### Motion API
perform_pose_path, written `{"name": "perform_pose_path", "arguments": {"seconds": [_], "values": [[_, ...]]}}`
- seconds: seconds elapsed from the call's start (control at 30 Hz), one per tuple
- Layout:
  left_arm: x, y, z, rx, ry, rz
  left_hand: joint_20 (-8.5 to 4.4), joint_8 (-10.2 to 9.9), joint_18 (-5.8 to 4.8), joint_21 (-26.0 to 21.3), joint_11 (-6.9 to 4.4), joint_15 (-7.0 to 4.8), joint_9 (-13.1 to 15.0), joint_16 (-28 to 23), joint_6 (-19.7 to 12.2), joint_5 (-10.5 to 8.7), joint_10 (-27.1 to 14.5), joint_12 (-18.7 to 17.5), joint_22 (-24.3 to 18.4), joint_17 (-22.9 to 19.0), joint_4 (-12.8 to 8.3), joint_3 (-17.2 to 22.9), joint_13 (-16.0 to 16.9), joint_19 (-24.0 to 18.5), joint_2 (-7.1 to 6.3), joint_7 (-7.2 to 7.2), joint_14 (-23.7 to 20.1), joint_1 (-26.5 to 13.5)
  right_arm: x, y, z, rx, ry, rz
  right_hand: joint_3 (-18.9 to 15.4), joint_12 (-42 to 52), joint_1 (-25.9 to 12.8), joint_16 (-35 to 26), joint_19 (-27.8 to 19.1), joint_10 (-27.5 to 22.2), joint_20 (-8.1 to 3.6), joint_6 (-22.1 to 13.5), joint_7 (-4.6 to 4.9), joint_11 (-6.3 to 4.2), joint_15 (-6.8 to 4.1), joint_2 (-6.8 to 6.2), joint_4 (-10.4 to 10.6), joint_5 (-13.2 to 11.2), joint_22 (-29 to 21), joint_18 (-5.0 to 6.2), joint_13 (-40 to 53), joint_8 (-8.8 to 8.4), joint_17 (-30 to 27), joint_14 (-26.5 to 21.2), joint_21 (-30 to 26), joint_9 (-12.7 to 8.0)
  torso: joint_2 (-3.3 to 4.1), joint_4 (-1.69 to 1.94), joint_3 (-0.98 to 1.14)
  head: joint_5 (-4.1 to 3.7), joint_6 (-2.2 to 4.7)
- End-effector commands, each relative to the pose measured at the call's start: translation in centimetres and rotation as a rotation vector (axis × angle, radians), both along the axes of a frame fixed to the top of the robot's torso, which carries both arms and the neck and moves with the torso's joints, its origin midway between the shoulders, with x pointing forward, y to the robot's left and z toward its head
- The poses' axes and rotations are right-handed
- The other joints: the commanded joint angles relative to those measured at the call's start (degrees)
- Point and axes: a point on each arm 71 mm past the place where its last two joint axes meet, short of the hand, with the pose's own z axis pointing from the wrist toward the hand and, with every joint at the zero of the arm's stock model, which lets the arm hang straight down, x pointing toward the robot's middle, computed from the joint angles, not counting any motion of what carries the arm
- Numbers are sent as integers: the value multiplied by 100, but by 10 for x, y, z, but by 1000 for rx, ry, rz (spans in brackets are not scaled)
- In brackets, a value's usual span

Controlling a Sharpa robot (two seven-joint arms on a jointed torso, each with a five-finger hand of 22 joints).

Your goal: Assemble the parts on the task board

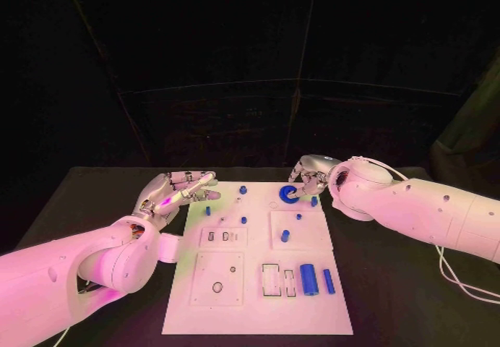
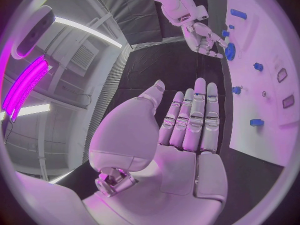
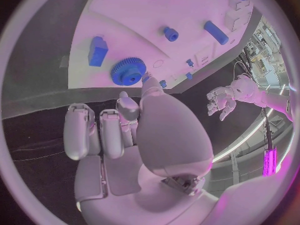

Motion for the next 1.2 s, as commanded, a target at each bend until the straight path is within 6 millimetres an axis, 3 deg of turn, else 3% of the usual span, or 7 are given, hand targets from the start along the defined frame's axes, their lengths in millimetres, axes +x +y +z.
{"name": "perform_pose_path", "arguments": {"seconds": [0.03, 0.77, 1.03, 1.2], "values": [[0, -1, 1, -4, -8, -15, 15, -27, 82, -20, 27, 17, -8, -21, -8, 0, -13, -29, -6, 8, -43, 9, -6, 40, 60, 50, 15, 15, 1, 0, -1, -32, 21, 3, 64, 146, 137, 47, 46, 60, -3, 41, -9, -7, 40, 47, -92, -30, 140, -53, 161, 35, 205, 363, 44, 3, 0, 0, -2, 14, -15], [2, 0, 1, -2, -7, -10, 15, -34, 83, -25, 26, 17, -7, -31, -5, 0, -9, -36, -11, 10, -55, 24, -5, 42, 74, 48, 17, 22, 7, 8, -7, -69, 58, 13, 250, 481, 308, 129, 94, 141, -10, 189, -32, -25, 30, 161, -306, -109, 235, -71, 547, 124, 384, 385, 85, 14, -2, -7, -3, 8, -74], [2, 1, 0, 0, -7, -8, 16, -37, 84, -27, 25, 17, -6, -37, -3, 0, -6, -40, -14, 12, -63, 33, -4, 44, 82, 46, 19, 27, 7, 7, -5, -56, 23, 8, 709, 552, 713, 149, 164, 142, -45, 459, -71, -72, -12, 412, -639, -403, 353, -94, 671, 252, 439, 389, 132, 28, 0, -8, -4, 11, -90], [2, 2, 0, 0, -7, -7, 16, -39, 84, -29, 24, 16, -5, -40, -1, 0, -4, -42, -16, 13, -69, 40, -3, 45, 89, 44, 21, 31, 5, 14, 4, -12, -92, 35, 1102, 771, 864, 177, 273, 274, -107, 896, -203, -179, -92, 601, -819, -571, 517, -128, 896, 456, 509, 402, 197, 94, -1, -8, -2, 10, -80]]}}
